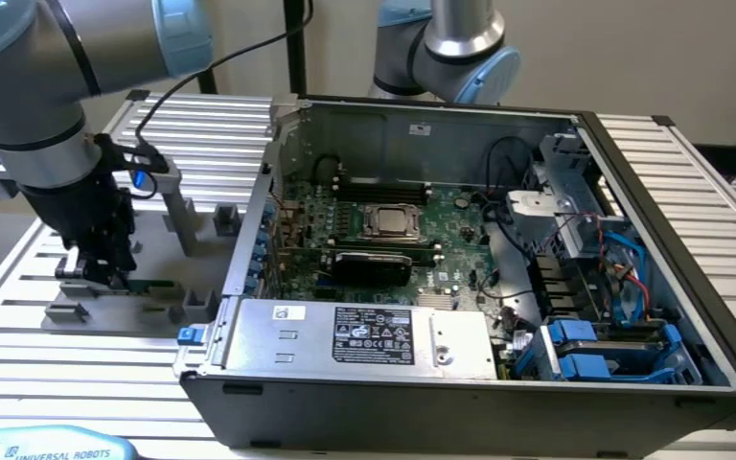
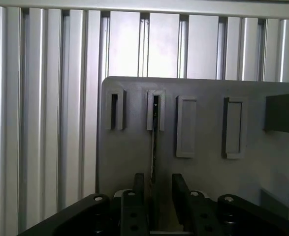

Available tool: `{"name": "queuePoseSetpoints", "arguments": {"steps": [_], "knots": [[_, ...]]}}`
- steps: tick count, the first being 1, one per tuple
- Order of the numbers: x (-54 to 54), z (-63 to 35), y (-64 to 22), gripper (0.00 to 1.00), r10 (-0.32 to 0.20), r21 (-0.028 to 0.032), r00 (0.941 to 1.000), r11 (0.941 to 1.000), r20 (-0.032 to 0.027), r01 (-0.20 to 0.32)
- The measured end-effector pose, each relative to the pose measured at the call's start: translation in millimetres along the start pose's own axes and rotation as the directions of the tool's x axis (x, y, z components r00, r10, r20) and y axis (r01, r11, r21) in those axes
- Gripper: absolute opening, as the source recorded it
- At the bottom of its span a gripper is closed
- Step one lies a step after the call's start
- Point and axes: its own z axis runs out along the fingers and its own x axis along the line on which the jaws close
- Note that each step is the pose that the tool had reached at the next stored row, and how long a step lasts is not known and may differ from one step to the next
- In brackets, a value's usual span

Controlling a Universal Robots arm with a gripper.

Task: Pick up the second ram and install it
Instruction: 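Pick up the second ram and move it above second insertion slot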

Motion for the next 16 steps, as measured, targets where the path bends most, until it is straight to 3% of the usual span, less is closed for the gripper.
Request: {"name": "queuePoseSetpoints", "arguments": {"steps": [16], "knots": [[0.3,6.1,2.4,0.36,0.0,0.0002,1.0,1.0,0.0,0.0]]}}
